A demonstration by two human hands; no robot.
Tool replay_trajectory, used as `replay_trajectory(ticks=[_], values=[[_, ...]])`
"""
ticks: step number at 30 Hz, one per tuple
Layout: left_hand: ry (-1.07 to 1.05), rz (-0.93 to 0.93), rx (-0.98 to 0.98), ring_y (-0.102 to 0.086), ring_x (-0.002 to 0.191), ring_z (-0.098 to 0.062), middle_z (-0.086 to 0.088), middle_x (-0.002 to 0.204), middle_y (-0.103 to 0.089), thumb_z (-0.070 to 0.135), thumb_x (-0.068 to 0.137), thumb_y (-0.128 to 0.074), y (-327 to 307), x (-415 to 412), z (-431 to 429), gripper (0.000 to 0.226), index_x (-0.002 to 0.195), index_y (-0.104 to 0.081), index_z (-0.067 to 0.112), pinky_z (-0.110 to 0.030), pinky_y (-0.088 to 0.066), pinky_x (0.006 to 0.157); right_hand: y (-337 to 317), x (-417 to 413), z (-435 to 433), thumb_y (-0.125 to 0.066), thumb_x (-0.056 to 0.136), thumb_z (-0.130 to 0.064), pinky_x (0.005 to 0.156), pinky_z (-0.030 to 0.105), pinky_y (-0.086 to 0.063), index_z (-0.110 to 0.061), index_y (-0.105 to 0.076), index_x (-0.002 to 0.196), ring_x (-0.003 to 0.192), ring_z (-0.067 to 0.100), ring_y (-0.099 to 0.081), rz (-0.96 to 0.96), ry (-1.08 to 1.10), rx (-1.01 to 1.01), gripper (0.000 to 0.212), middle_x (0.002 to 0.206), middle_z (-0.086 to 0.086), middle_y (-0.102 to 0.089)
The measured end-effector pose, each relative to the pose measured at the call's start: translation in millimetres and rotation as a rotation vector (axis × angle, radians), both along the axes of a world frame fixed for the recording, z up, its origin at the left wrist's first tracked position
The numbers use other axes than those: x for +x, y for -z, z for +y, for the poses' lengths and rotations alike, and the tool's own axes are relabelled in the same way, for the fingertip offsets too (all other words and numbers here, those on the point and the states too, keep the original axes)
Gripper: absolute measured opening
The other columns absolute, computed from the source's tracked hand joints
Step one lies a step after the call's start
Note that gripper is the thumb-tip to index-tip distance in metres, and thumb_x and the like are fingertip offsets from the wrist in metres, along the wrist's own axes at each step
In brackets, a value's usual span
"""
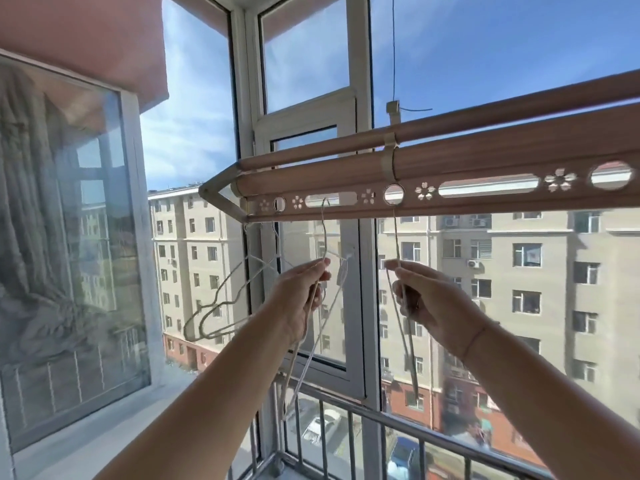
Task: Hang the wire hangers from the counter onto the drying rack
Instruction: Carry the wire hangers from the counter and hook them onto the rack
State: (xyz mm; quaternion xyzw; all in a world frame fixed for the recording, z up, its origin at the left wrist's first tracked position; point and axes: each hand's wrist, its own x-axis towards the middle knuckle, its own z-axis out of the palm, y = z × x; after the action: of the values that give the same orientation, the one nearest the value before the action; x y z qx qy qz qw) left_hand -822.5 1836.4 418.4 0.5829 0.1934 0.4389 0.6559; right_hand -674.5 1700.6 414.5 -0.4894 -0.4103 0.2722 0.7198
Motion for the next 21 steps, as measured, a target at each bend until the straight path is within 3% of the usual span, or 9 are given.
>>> replay_trajectory(ticks=[8, 13, 17, 21], values=[[0.091, 0.098, 0.024, -0.042, 0.062, -0.01, -0.002, 0.079, -0.058, 0.019, 0.09, -0.057, 4, 7, 20, 0.017, 0.098, -0.068, 0.008, -0.021, -0.037, 0.054, 4, -10, 0, -0.05, 0.094, -0.013, 0.053, 0.021, -0.04, -0.007, -0.063, 0.112, 0.057, 0.01, -0.046, 0.035, 0.075, 0.04, 0.024, 0.066, 0.004, -0.052], [0.167, 0.076, 0.018, -0.048, 0.064, -0.01, -0.002, 0.08, -0.061, 0.025, 0.093, -0.053, 7, 6, 21, 0.022, 0.097, -0.068, 0.008, -0.023, -0.038, 0.059, 15, -12, -6, -0.052, 0.093, -0.028, 0.05, 0.021, -0.042, -0.012, -0.067, 0.105, 0.06, 0.012, -0.047, 0.043, 0.141, 0.053, 0.025, 0.07, 0.003, -0.054], [0.181, 0.16, 0.101, -0.054, 0.086, -0.015, 0.0, 0.095, -0.065, 0.04, 0.092, -0.048, 41, -4, 31, 0.031, 0.099, -0.069, 0.018, -0.031, -0.037, 0.075, 39, -8, -17, -0.053, 0.092, -0.024, 0.048, 0.018, -0.041, -0.008, -0.064, 0.106, 0.058, 0.012, -0.045, 0.038, 0.258, 0.045, 0.025, 0.072, 0.004, -0.053], [0.251, 0.121, 0.019, -0.051, 0.084, -0.017, -0.002, 0.093, -0.061, 0.042, 0.082, -0.061, 89, -19, 34, 0.036, 0.103, -0.067, 0.013, -0.029, -0.037, 0.07, 79, -10, -32, -0.052, 0.092, -0.017, 0.049, 0.018, -0.037, -0.012, -0.065, 0.097, 0.055, 0.01, -0.043, 0.032, 0.404, -0.02, 0.015, 0.068, 0.002, -0.051]])
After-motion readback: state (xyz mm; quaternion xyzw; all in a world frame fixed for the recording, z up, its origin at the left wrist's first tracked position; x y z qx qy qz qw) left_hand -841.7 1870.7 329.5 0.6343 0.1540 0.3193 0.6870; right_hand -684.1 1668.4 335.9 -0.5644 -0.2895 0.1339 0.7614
